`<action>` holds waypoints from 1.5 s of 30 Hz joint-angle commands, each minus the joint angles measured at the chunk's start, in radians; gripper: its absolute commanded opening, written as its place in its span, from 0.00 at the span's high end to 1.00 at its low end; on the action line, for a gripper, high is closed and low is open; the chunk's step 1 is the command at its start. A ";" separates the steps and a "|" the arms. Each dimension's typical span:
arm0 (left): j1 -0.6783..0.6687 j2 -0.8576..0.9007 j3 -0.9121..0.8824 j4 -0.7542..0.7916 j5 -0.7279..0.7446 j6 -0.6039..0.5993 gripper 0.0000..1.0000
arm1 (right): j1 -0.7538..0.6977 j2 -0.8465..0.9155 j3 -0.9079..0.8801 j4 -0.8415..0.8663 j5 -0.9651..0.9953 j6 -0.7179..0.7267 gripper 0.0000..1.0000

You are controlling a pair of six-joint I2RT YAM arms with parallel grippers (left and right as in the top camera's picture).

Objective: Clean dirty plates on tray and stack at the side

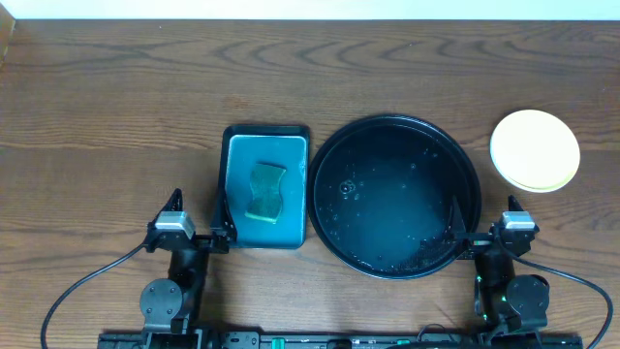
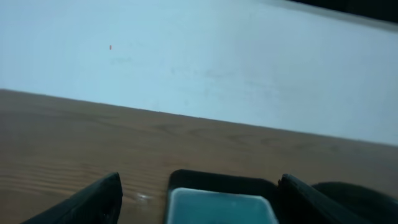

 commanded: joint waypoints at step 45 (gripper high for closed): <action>0.003 -0.006 -0.006 -0.204 0.013 0.127 0.20 | -0.006 -0.005 -0.001 -0.005 -0.006 -0.012 0.01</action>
